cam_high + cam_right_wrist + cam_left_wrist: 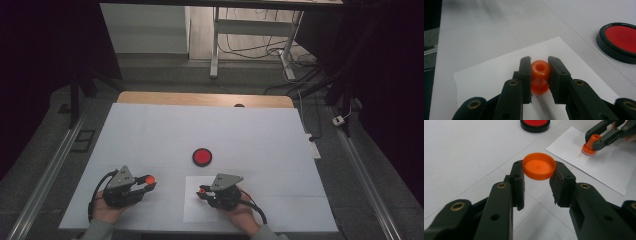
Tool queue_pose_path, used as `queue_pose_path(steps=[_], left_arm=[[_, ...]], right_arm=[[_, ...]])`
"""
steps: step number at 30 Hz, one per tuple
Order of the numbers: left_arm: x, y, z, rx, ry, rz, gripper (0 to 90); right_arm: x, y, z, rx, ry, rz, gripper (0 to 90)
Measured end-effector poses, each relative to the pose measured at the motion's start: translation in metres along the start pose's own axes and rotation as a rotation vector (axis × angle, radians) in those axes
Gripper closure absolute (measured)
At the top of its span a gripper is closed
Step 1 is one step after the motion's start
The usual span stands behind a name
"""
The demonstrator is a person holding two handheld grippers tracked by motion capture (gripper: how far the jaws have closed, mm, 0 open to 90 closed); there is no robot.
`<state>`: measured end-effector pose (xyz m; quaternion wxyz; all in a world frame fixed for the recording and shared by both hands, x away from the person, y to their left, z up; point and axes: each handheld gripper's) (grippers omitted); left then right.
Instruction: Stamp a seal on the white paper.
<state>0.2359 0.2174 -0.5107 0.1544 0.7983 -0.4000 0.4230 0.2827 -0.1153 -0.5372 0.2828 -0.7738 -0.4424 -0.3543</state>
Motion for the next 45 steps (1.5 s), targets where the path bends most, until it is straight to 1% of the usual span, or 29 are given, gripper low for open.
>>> queue_pose_path(steps=[5,7,20,21,23,24,26,27,30,34,38,45], left_arm=[[0.0,0.0,0.0,0.001,0.0,0.001,65.4],[-0.001,-0.001,-0.001,0.003,0.0,0.0,65.4],[-0.002,-0.004,-0.002,0.008,0.001,-0.005,65.4],[-0.002,-0.004,-0.002,0.007,0.001,-0.006,65.4],[-0.002,-0.004,-0.002,0.006,0.0,-0.005,65.4],[-0.002,-0.004,-0.002,0.006,0.001,-0.004,65.3],[-0.001,-0.004,-0.002,0.005,0.001,-0.002,65.3],[-0.002,-0.004,-0.001,0.005,0.001,-0.003,65.3],[-0.002,-0.005,-0.001,0.004,0.0,-0.004,65.4],[-0.001,-0.004,-0.002,0.007,0.004,-0.005,65.3],[-0.001,-0.004,-0.001,0.003,0.001,0.0,65.3],[-0.001,-0.004,-0.001,0.003,0.0,-0.001,65.3]], right_arm=[[0.0,0.0,0.0,0.002,0.001,-0.001,73.5],[0.0,-0.002,0.0,-0.008,0.005,-0.011,73.5],[0.001,-0.001,0.0,-0.008,-0.001,-0.011,73.1],[0.001,-0.001,0.0,-0.003,0.0,-0.004,73.0],[0.002,0.002,-0.001,0.015,-0.001,0.025,72.9],[0.003,0.004,-0.002,0.021,0.01,0.045,72.8],[0.008,0.006,-0.012,0.019,0.084,0.057,72.8],[0.012,0.007,-0.017,0.021,0.111,0.062,72.8],[0.017,0.01,-0.027,0.044,0.158,0.099,72.8],[0.018,0.011,-0.033,0.05,0.169,0.114,72.7],[0.018,0.013,-0.037,0.051,0.188,0.14,72.8],[0.019,0.019,-0.046,0.03,0.221,0.165,72.7]])
Point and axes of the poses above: each handheld gripper's, and its own axes: z roughly forward along the jaws, x roughly out of its top, y roughly to its right, and after that the axes turned 10 degrees about z, right-handed
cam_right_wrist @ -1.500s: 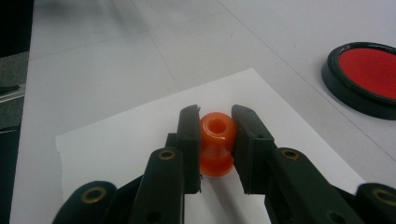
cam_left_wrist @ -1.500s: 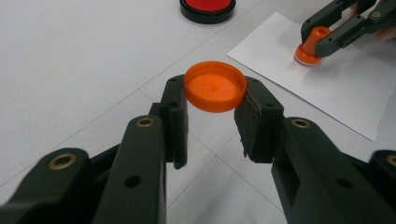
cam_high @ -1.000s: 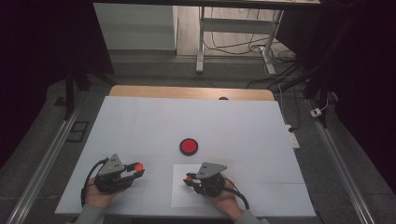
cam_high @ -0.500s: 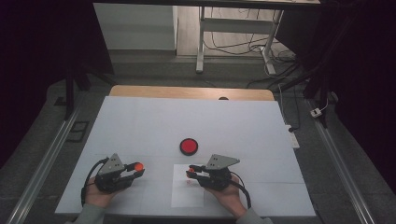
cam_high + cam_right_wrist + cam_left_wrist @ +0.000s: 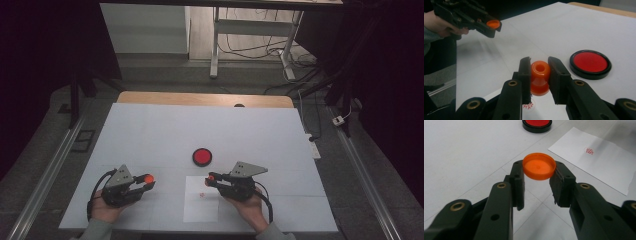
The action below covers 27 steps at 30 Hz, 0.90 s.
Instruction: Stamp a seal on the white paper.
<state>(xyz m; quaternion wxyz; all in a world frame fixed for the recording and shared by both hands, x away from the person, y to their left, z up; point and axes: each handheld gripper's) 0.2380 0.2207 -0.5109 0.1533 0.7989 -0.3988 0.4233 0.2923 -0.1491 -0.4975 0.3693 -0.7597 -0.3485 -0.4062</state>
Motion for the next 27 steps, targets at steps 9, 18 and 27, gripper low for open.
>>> queue_pose_path(steps=[9,18,27], left_arm=[[0.001,0.001,0.0,-0.001,0.002,0.004,65.4],[0.0,0.0,0.001,-0.002,0.002,0.001,65.3],[0.001,0.001,0.001,-0.002,0.003,0.003,65.4]], right_arm=[[0.009,0.005,-0.016,-0.022,0.053,0.009,72.8],[0.015,0.012,-0.031,-0.042,0.095,0.021,72.8],[0.018,0.016,-0.042,-0.059,0.125,0.023,72.8]])
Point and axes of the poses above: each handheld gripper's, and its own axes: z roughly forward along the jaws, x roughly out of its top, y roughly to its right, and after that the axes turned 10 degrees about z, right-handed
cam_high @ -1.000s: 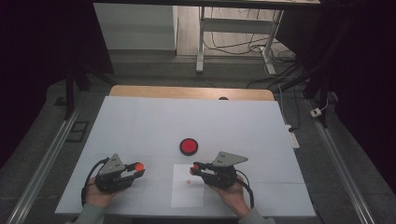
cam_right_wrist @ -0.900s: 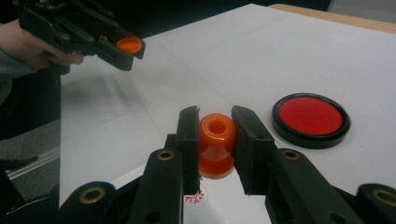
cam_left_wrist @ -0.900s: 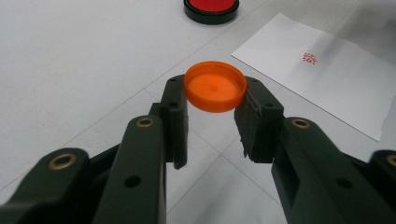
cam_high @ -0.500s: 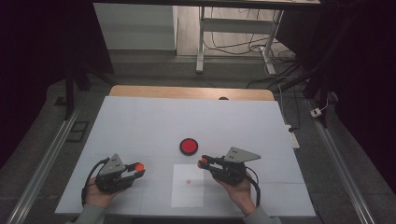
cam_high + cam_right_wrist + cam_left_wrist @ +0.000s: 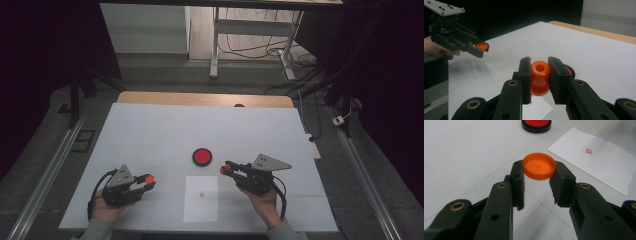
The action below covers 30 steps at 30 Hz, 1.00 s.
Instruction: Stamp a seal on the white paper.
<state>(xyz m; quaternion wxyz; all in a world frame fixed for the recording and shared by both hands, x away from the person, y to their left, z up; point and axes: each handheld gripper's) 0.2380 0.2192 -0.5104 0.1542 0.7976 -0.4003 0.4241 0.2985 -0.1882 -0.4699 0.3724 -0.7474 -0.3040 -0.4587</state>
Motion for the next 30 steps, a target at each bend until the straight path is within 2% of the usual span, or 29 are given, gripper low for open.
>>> queue_pose_path(steps=[7,30], left_arm=[[0.0001,-0.0004,0.0001,0.0,0.001,0.0,65.4],[0.0031,0.0008,0.0009,0.0,0.006,0.004,65.4]], right_arm=[[0.0014,0.0013,-0.0024,-0.003,0.009,0.003,72.8],[-0.0001,-0.003,0.0016,0.014,-0.018,-0.02,72.8]])
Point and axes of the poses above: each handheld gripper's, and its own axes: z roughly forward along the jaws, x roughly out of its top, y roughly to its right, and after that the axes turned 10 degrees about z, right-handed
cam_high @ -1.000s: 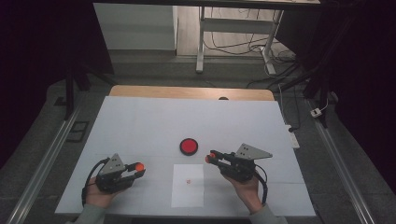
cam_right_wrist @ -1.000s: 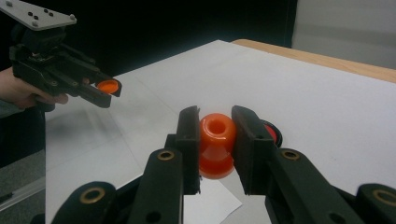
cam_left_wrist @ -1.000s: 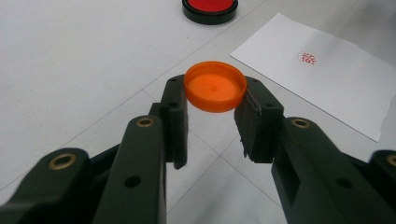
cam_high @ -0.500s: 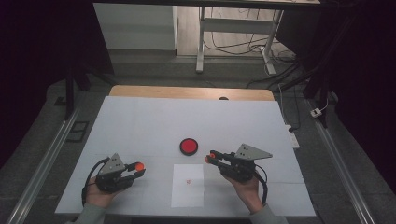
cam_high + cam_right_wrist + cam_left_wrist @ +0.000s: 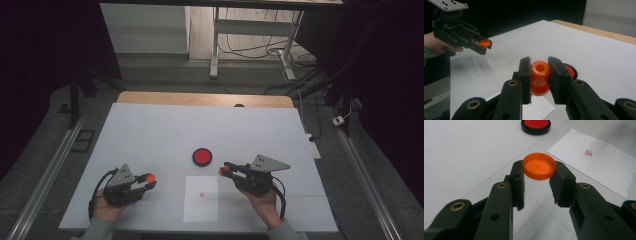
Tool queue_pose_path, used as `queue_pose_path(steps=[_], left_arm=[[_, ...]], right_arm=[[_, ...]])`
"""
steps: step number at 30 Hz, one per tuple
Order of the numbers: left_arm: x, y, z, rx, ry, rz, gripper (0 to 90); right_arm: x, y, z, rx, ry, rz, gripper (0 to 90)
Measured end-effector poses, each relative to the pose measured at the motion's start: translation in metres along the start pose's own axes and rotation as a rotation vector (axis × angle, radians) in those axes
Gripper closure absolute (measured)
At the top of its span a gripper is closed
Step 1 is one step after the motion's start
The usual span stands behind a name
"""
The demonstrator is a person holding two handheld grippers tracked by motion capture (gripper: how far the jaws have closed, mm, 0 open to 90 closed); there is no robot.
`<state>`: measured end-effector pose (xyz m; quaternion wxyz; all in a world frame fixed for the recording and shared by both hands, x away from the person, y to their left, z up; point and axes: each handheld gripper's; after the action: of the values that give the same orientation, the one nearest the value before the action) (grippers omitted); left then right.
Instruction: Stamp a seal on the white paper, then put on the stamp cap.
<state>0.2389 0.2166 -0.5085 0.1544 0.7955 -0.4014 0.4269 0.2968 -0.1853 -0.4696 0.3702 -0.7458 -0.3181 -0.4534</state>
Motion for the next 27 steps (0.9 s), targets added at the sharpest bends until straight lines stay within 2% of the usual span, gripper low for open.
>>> queue_pose_path(steps=[27], left_arm=[[0.0088,0.0045,0.0058,-0.02,0.003,0.027,65.3]], right_arm=[[-0.0018,-0.0012,0.0013,0.002,0.0,0.001,72.8]])
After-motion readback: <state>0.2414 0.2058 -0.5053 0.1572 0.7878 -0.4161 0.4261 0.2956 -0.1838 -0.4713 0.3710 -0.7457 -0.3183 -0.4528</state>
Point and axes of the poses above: each handheld gripper's, and its own axes: z roughly forward along the jaws, x roughly out of its top, y roughly to its right, and after that the axes turned 10 degrees about z, right-handed
